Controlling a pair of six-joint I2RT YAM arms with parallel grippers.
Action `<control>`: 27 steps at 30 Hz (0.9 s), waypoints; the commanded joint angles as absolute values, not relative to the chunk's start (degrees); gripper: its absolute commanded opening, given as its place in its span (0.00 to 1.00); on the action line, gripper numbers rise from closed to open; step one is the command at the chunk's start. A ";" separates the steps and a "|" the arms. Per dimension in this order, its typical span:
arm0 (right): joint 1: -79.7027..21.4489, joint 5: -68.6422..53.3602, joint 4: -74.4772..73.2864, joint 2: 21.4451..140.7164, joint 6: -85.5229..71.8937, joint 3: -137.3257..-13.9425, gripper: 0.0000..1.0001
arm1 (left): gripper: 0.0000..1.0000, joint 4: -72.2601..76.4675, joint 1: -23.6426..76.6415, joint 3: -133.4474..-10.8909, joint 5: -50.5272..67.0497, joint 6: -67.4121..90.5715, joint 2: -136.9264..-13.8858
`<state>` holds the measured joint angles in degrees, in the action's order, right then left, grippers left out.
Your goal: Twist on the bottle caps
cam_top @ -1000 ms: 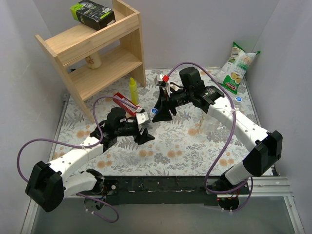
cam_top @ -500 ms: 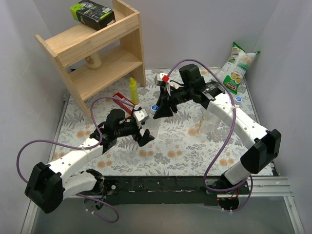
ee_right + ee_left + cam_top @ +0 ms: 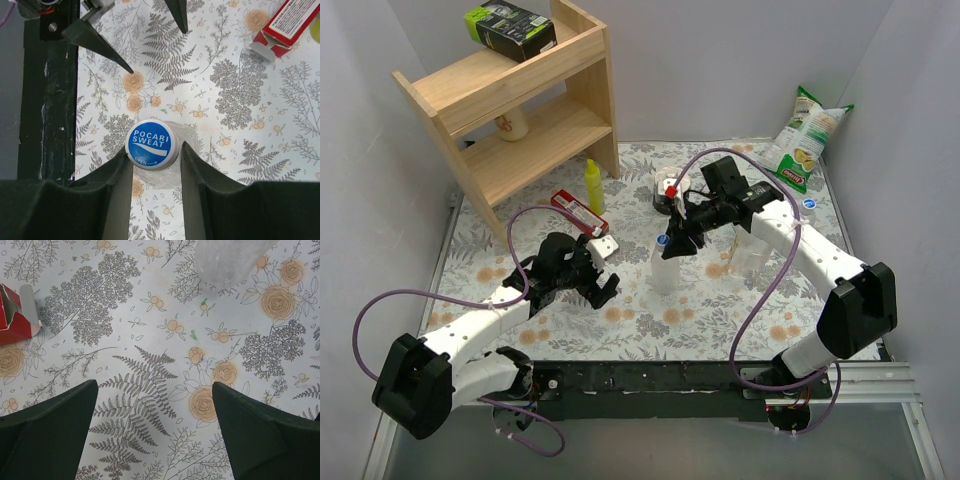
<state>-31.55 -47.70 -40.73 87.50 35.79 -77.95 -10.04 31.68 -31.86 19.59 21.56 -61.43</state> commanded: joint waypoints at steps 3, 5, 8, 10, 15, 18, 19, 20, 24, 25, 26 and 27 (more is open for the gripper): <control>-31.29 -48.52 -32.52 83.85 36.56 -73.66 0.07 | 0.98 -10.63 31.11 -31.55 21.97 19.60 -61.87; -31.29 -48.34 -30.25 83.15 36.13 -72.34 0.08 | 0.98 -10.63 31.11 -31.64 22.15 19.51 -62.14; -31.29 -47.99 -27.35 80.69 35.51 -68.92 0.08 | 0.98 -10.63 31.03 -31.73 22.59 19.34 -62.40; -31.38 -47.64 -23.31 78.40 34.46 -65.58 0.09 | 0.98 -10.81 30.85 -31.73 22.76 19.34 -62.67; -31.38 -46.85 -23.20 78.31 34.01 -64.42 0.13 | 0.98 -10.64 30.76 -31.82 23.38 19.16 -63.46; -31.29 -46.67 -23.82 78.57 34.01 -64.86 0.18 | 0.98 -10.72 30.67 -31.99 23.82 19.07 -63.98; -31.38 -46.76 -23.73 78.66 34.19 -64.78 0.20 | 0.98 -10.64 30.67 -31.99 23.91 19.07 -64.07; -31.29 -46.50 -23.73 78.58 34.45 -64.78 0.23 | 0.98 -10.63 30.67 -31.99 23.91 19.07 -64.16; -31.29 -45.88 -23.99 79.01 35.33 -64.42 0.34 | 0.98 -10.37 30.67 -31.82 24.17 19.07 -64.16; -31.29 -45.70 -24.17 79.27 35.51 -64.51 0.35 | 0.98 -10.37 30.67 -31.90 24.08 19.07 -64.16; -31.29 -45.70 -25.04 79.63 35.77 -64.86 0.36 | 0.98 -10.46 30.67 -31.82 24.17 19.07 -64.25; -31.29 -45.79 -25.48 79.98 36.38 -65.04 0.36 | 0.98 -10.37 30.67 -31.73 24.08 19.07 -64.16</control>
<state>-31.51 -45.87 -25.80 79.20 34.74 -64.36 -10.35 30.92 -31.64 23.03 19.84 -64.40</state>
